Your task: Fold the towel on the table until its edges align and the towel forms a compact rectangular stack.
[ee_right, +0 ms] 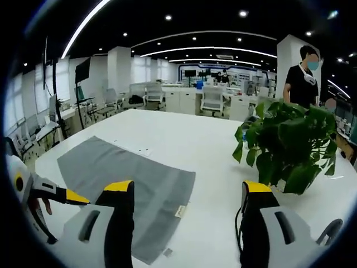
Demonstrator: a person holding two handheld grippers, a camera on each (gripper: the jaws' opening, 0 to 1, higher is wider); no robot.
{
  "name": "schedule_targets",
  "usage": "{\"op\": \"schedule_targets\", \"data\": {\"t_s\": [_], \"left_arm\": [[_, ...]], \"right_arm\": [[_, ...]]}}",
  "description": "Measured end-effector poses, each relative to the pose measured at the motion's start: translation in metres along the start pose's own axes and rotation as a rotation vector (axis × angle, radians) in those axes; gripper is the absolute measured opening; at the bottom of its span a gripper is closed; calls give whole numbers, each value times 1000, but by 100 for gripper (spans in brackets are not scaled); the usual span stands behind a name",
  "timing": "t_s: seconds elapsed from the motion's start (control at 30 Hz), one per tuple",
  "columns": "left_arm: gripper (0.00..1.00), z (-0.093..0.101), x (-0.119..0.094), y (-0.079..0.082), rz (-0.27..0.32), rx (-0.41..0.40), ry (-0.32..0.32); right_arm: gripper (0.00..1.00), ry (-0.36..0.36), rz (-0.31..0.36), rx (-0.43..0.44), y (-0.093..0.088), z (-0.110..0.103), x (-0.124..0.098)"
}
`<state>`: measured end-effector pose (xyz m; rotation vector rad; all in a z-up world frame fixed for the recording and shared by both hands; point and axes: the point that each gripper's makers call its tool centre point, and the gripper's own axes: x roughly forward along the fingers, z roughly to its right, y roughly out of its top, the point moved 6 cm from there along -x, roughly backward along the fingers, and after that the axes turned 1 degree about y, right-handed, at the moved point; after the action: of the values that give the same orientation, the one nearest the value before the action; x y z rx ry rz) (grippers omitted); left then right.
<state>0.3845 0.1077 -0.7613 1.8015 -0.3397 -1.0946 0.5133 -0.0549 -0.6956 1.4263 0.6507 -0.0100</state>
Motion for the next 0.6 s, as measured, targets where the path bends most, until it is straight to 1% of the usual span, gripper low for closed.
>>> {"op": "schedule_targets", "data": {"t_s": [0.07, 0.1, 0.23, 0.33, 0.43, 0.53, 0.6], "left_arm": [[80, 0, 4, -2, -9, -5, -3], [80, 0, 6, -3, -12, -6, -3], [80, 0, 13, -7, -24, -17, 11], [79, 2, 20, -10, -35, -23, 6], [77, 4, 28, -15, -52, -24, -2], [74, 7, 35, -20, -54, -82, -12], [72, 8, 40, -24, -60, -80, -11]], "right_arm": [[76, 18, -1, 2, -3, 2, 9], [75, 20, -1, 0, -3, 1, 10], [74, 43, -21, 9, -11, 2, 22], [72, 51, -45, 12, -19, 6, 33], [72, 60, -75, 18, -27, 5, 40], [68, 71, -99, 45, -35, 7, 46], [68, 77, -112, 57, -42, 10, 52]]}}
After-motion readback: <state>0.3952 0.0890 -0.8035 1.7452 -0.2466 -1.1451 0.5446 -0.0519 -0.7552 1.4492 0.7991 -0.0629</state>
